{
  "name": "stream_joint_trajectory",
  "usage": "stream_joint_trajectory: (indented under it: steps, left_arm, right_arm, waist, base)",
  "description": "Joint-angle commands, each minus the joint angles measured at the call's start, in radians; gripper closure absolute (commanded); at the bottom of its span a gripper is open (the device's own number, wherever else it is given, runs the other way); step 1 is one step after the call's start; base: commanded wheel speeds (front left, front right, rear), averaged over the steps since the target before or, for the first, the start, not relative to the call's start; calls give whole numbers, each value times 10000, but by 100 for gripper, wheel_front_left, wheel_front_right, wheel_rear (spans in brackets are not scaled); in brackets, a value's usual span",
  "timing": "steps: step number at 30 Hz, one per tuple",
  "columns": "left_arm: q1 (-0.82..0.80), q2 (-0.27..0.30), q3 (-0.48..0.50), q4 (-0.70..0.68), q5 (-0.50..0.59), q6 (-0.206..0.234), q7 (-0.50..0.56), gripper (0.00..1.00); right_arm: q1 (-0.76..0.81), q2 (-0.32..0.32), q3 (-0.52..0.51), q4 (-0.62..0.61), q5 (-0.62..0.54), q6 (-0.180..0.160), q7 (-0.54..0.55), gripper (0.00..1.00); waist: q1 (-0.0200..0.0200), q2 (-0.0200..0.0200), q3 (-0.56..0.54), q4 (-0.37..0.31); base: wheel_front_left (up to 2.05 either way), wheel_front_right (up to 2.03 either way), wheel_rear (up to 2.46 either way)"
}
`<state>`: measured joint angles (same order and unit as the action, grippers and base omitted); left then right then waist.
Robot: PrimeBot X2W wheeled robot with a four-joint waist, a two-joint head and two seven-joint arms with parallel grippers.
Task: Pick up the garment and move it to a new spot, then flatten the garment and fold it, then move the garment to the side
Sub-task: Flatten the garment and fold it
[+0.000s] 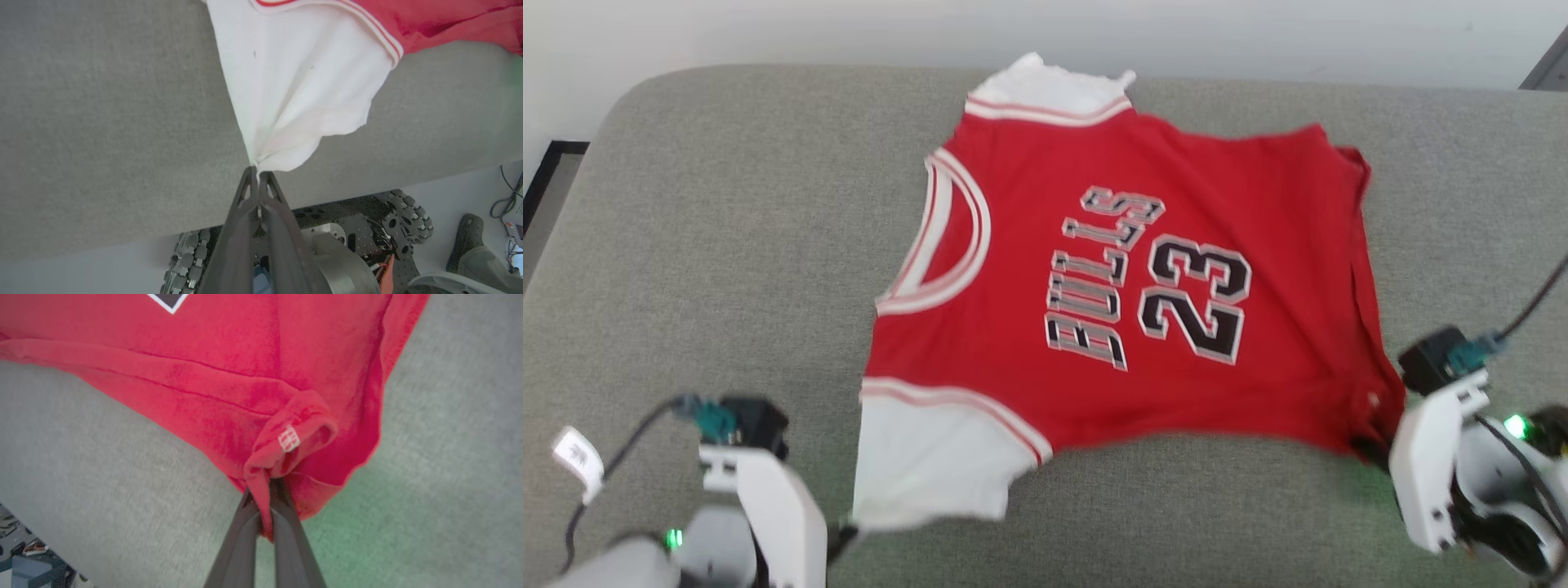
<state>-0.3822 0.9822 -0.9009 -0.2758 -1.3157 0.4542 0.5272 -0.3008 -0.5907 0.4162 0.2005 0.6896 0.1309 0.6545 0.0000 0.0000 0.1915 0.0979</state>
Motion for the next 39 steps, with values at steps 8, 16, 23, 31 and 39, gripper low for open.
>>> stream_joint_trajectory:
  steps: [8,16,23,31,39]
  left_arm:
    - [1317,698,-344,-1609,-521,1210,283,100]
    - [354,1459,294,-2370,151,1227,145,100]
    - [-2202,1013,721,-1280,1365,-46,792,100]
    - [-4331,-780,487,1692,2053,-1750,981,100]
    - [-5578,-2882,-152,6046,2227,-3669,918,100]
  right_arm:
    - [2160,-162,-1408,-2095,293,-3,1681,100]
    - [2674,780,-2962,-3237,-331,-3,1857,100]
    - [1620,1701,-3572,-3512,-1190,-3,1868,100]
    - [156,1997,-3402,-2561,-2127,-3,1237,100]
    - [-1168,2431,-2973,-419,-2967,-3,694,100]
  waist:
    - [0,0,-139,-34]
    - [0,0,-190,-81]
    - [0,0,68,-263]
    - [0,0,533,-391]
    - [0,0,987,-615]
  base:
    - [0,0,0]
    - [0,0,0]
    - [0,0,0]
    - [0,0,0]
    - [0,0,0]
